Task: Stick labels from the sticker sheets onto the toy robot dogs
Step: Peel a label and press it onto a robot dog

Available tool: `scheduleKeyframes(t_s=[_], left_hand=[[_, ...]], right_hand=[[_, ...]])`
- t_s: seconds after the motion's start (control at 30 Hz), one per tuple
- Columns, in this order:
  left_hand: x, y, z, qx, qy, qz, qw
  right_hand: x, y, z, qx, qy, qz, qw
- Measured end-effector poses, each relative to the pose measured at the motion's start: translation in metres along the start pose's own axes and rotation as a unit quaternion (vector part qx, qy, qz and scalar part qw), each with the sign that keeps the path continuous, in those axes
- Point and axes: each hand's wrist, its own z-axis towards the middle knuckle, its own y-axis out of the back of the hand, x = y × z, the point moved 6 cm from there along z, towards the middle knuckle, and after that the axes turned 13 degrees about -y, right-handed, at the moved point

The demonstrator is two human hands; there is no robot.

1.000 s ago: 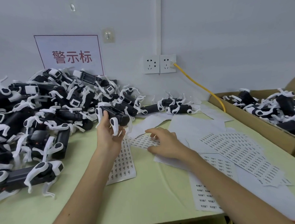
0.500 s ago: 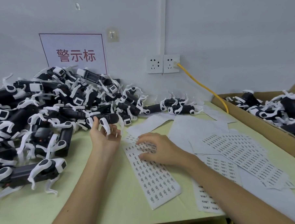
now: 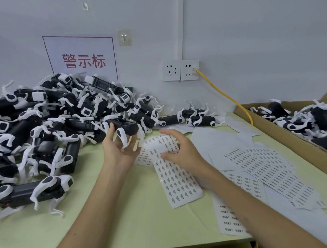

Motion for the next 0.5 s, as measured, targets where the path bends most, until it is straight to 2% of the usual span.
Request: scheduleKeyframes(t_s=[0.1,0.2,0.37,0.5], left_hand=[[0.004,-0.022,-0.012,0.140,0.028,-0.005,0.990],[0.009,-0.037,-0.025,0.216,0.053,-0.013,0.975],[0.014,-0.048,-0.035,0.262,0.060,0.008,0.963],[0.017,-0.050,-0.038,0.269,0.033,0.049,0.961]], right_hand=[[-0.001,0.014,0.005,-0.052,-0.005,0.039,0.998],[-0.005,0.020,0.011,-0.089,-0.009,0.049,0.995],[-0.008,0.015,0.016,-0.083,0.004,0.006,0.997],[-0.007,0.011,0.016,-0.098,0.060,-0.078,0.990]])
